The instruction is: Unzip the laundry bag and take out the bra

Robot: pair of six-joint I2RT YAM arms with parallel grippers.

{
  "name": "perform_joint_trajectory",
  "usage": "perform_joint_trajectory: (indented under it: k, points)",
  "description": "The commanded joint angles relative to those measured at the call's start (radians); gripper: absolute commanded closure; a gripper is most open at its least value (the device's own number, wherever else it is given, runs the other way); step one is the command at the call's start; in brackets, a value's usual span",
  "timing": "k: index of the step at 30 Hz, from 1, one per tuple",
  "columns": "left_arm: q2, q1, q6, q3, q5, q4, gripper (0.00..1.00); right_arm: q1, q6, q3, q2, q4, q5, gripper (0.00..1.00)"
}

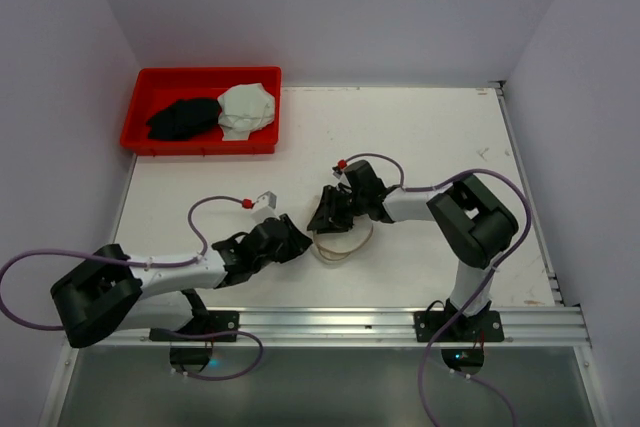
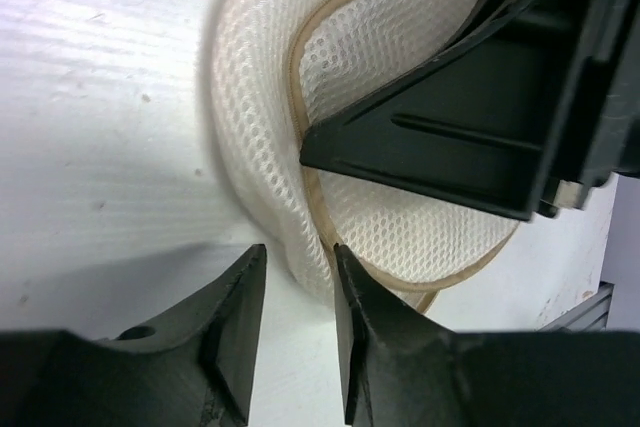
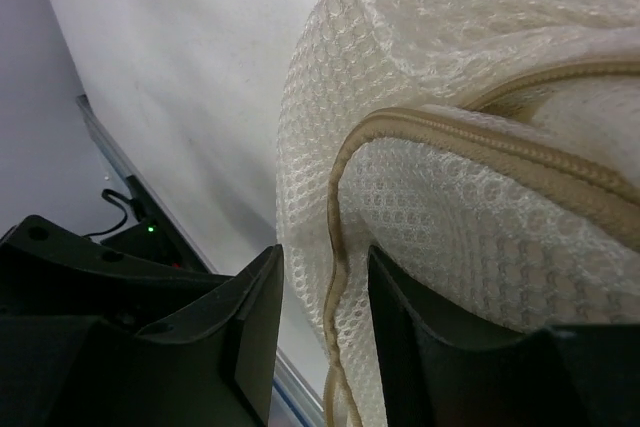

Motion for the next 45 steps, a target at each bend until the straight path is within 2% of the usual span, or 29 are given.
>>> perform_joint_trajectory:
  k: [1, 5, 9, 10, 14, 15, 18, 19, 23, 27, 31, 34, 38, 41, 45]
  points:
    - [-0.087, 0.000, -0.079, -0.033, -0.070, -0.121, 0.62, -0.001, 0.019, -0.020, 0.037, 0.053, 0.012, 0.58]
    - [-0.196, 0.000, -0.124, -0.094, -0.078, -0.201, 0.58, -0.001, 0.019, -0.018, 0.039, 0.049, 0.000, 0.58]
    - [-0.342, 0.003, -0.112, -0.080, -0.149, -0.333, 0.38, -0.002, -0.028, 0.009, -0.053, -0.018, 0.023, 0.57]
    - [-0.360, 0.004, -0.104, -0.068, -0.160, -0.383, 0.29, -0.001, -0.042, 0.020, -0.105, -0.044, 0.033, 0.57]
    - [-0.417, 0.050, -0.008, 0.028, -0.180, -0.460, 0.12, -0.001, -0.130, 0.123, -0.224, -0.257, 0.114, 0.55]
    - [-0.419, 0.067, 0.017, 0.050, -0.168, -0.471, 0.09, -0.001, -0.169, 0.147, -0.243, -0.302, 0.168, 0.49]
    - [-0.398, 0.164, 0.132, 0.130, -0.109, -0.481, 0.02, 0.001, -0.245, 0.247, -0.301, -0.457, 0.254, 0.37]
    - [-0.384, 0.196, 0.158, 0.148, -0.087, -0.473, 0.00, -0.001, -0.262, 0.269, -0.314, -0.488, 0.330, 0.34]
    - [-0.296, 0.384, 0.314, 0.269, 0.036, -0.456, 0.00, -0.050, -0.337, 0.373, -0.370, -0.641, 0.527, 0.21]
    - [-0.201, 0.533, 0.428, 0.392, 0.166, -0.505, 0.00, -0.189, -0.404, 0.388, -0.465, -0.710, 0.639, 0.12]
    - [-0.225, 0.712, 0.526, 0.510, 0.221, -0.592, 0.00, -0.373, -0.450, 0.369, -0.660, -0.765, 0.652, 0.04]
    - [-0.291, 0.811, 0.588, 0.561, 0.226, -0.672, 0.00, -0.449, -0.469, 0.361, -0.774, -0.796, 0.702, 0.01]
    - [-0.385, 0.839, 0.681, 0.683, 0.143, -0.787, 0.00, -0.460, -0.443, 0.406, -0.996, -0.897, 0.705, 0.01]
    - [-0.480, 0.839, 0.753, 0.762, 0.065, -0.862, 0.00, -0.458, -0.443, 0.440, -1.119, -0.933, 0.664, 0.01]
    - [-0.619, 0.839, 0.831, 0.840, -0.036, -0.930, 0.00, -0.460, -0.483, 0.453, -1.258, -0.959, 0.694, 0.01]
